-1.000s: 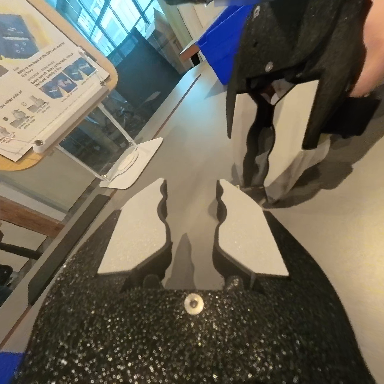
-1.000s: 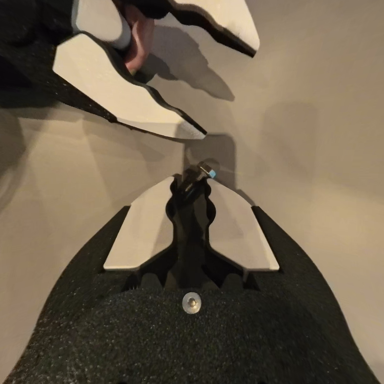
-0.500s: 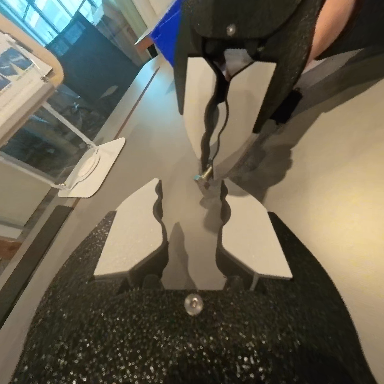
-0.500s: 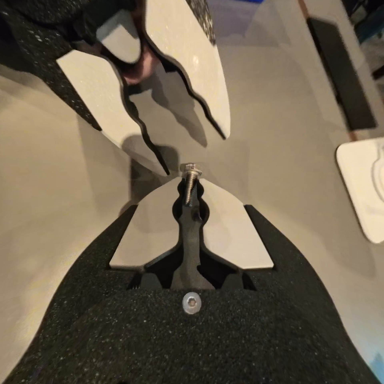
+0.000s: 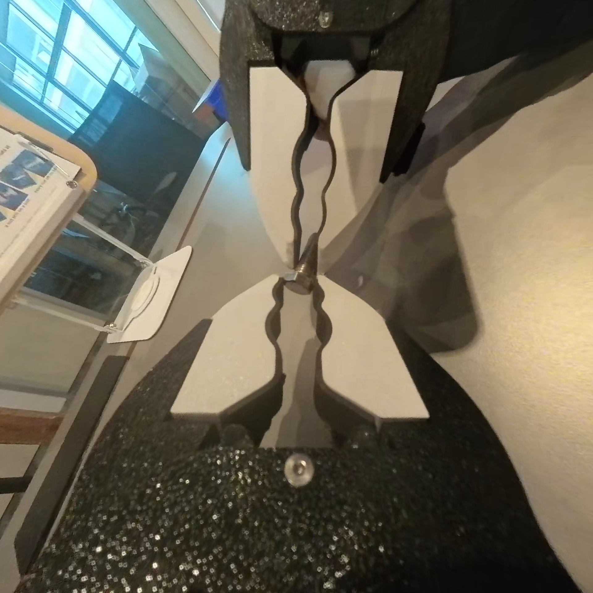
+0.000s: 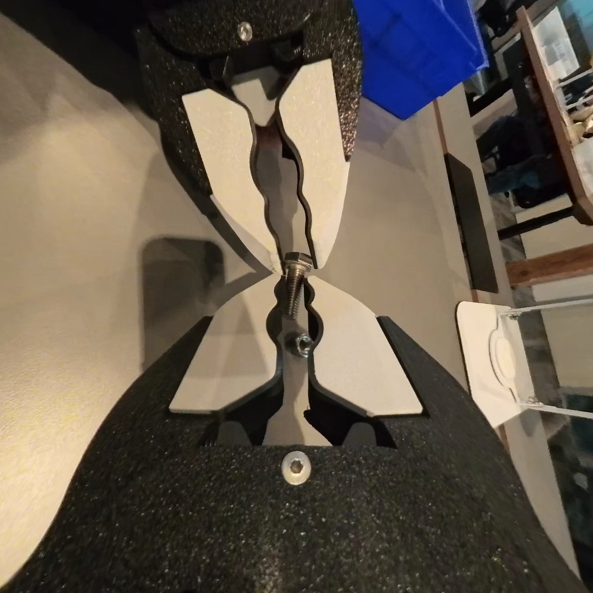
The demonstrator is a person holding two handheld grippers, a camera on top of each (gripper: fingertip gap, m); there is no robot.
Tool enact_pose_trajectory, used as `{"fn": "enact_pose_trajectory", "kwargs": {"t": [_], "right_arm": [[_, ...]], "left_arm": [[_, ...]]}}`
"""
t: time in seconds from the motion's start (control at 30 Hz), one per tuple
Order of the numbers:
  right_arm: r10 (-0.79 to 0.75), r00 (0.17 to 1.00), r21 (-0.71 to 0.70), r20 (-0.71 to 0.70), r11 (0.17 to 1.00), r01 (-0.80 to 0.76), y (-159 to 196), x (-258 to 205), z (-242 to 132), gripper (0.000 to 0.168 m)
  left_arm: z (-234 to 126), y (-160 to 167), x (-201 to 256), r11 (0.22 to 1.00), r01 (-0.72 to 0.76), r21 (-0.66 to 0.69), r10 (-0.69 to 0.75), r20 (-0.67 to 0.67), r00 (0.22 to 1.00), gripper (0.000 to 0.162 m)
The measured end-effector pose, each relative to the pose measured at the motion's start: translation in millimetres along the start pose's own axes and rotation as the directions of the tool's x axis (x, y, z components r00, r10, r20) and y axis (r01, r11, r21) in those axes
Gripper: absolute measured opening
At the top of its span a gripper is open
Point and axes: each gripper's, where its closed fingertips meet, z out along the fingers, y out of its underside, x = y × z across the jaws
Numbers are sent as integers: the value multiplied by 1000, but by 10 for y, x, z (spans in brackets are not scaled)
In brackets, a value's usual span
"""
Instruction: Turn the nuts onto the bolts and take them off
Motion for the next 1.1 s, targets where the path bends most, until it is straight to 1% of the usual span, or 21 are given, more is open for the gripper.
{"fn": "enact_pose_trajectory", "kwargs": {"t": [0.1,0.2,0.23,0.33,0.47,0.53,0.6,0.73,0.8,0.97,1.03,1.07,1.1], "right_arm": [[65,997,61,-31,996,-63,-56,89,-41,12],[204,977,150,-68,970,-193,-86,271,-115,27],[249,967,186,-57,954,-235,-97,302,-138,27],[345,938,271,40,899,-343,-138,297,-168,22],[432,889,373,150,808,-456,-247,311,-212,20],[459,867,399,192,771,-497,-280,319,-231,19],[470,857,404,214,756,-515,-286,316,-233,18],[466,854,419,232,744,-520,-322,304,-245,17],[453,861,420,231,752,-508,-336,285,-247,10],[442,875,393,199,782,-484,-321,274,-222,10],[431,887,367,166,808,-461,-291,270,-197,10],[422,894,351,152,822,-448,-276,261,-186,10],[414,899,340,141,833,-437,-268,257,-180,10]], "left_arm": [[-24,-44,-82,999,44,22,-44,30,999,16],[-72,-97,-200,993,94,67,-99,85,991,16],[-92,-118,-242,990,114,88,-123,102,987,16],[-157,-187,-333,973,168,159,-189,127,974,16],[-191,-236,-339,954,214,209,-238,98,966,16],[-200,-256,-342,946,229,228,-255,93,963,16],[-212,-277,-348,935,257,246,-283,79,956,16],[-219,-291,-346,918,293,267,-317,51,947,16],[-214,-288,-337,917,297,267,-320,45,946,16],[-198,-255,-315,915,309,258,-326,25,945,18],[-177,-219,-314,937,266,228,-288,65,956,21],[-165,-199,-313,953,225,204,-248,96,964,22],[-149,-176,-305,969,177,171,-199,121,972,27]]}}
